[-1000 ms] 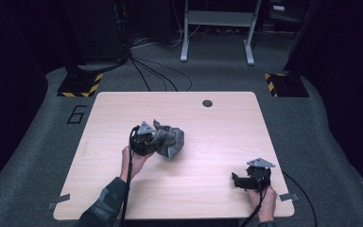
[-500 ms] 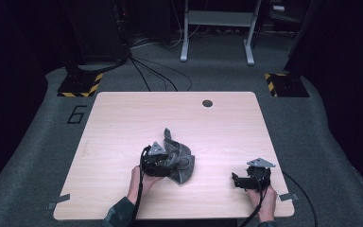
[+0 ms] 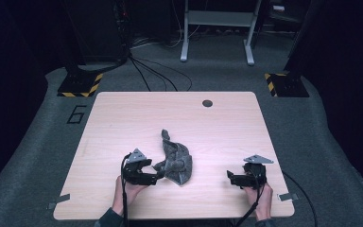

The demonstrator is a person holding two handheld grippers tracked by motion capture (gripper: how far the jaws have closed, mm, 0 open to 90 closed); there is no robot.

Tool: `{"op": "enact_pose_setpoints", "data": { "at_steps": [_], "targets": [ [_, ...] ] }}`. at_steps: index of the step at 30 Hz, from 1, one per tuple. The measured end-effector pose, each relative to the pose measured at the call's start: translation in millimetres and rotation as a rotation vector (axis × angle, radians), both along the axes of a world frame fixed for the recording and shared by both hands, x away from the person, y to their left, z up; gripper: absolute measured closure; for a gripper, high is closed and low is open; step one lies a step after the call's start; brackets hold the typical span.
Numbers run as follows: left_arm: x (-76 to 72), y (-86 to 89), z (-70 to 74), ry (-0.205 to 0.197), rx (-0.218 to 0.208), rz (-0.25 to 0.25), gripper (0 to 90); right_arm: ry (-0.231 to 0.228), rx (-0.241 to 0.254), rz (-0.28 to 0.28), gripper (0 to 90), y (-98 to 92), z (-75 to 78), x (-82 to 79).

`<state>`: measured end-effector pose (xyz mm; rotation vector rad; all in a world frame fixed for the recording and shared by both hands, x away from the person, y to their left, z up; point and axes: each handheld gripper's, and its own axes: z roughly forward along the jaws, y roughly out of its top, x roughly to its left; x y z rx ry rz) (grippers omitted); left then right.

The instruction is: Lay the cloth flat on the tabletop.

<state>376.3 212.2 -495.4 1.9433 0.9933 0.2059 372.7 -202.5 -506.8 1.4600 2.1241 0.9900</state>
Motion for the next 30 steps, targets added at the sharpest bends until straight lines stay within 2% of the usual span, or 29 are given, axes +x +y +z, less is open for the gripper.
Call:
{"op": "enact_pose_setpoints", "data": {
  "at_steps": [3,5,9,11,12,14,16,18,21,23,24,26,27,30],
  "targets": [
    [1.0,5.1,-1.6,0.008,-0.003,-0.001,20.0,-0.015,0.006,0.048,7.7,20.0,12.4,-1.2],
    [0.9,5.5,-1.6,0.017,-0.021,0.007,21.5,-0.018,0.015,0.08,9.2,33.4,19.5,-1.4],
    [0.7,12.0,-0.8,0.014,-0.013,0.006,27.4,-0.041,0.023,0.153,12.9,63.1,32.9,-1.3],
    [0.8,16.6,-1.6,0.012,-0.01,0.004,30.7,-0.047,0.015,0.185,14.2,78.6,37.4,-2.1],
    [0.1,17.3,-2.5,0.024,-0.016,0.019,32.1,-0.049,0.012,0.198,15.3,84.2,38.5,-2.3],
    [2.6,20.7,-5.0,0.029,0.0,0.019,35.4,-0.042,0.014,0.222,15.6,99.9,40.3,-2.3],
    [5.9,22.1,-7.7,0.04,0.003,0.032,35.8,-0.046,0.004,0.265,20.8,122.9,42.4,-1.3],
    [10.4,23.3,-10.6,0.054,-0.009,0.038,36.4,-0.054,-0.002,0.273,22.6,127.7,43.0,-0.9],
    [15.4,22.0,-13.1,0.067,-0.003,0.039,42.1,-0.051,-0.022,0.305,31.9,145.3,43.6,4.7],
    [17.5,19.9,-14.0,0.072,0.016,0.018,48.5,-0.035,-0.042,0.322,38.5,153.5,41.2,9.4],
    [18.1,17.7,-14.6,0.073,0.026,0.025,51.1,-0.029,-0.053,0.324,44.9,158.0,38.6,12.8],
    [19.4,16.4,-15.6,0.079,0.026,0.016,60.7,0.003,-0.087,0.332,54.2,164.9,32.0,19.8],
    [20.0,15.7,-16.1,0.079,0.031,0.016,66.1,0.005,-0.104,0.333,62.1,166.2,29.3,22.9],
    [21.3,13.1,-19.7,0.077,0.041,0.008,78.1,0.021,-0.117,0.326,72.9,166.7,24.6,28.0]
  ]
}}
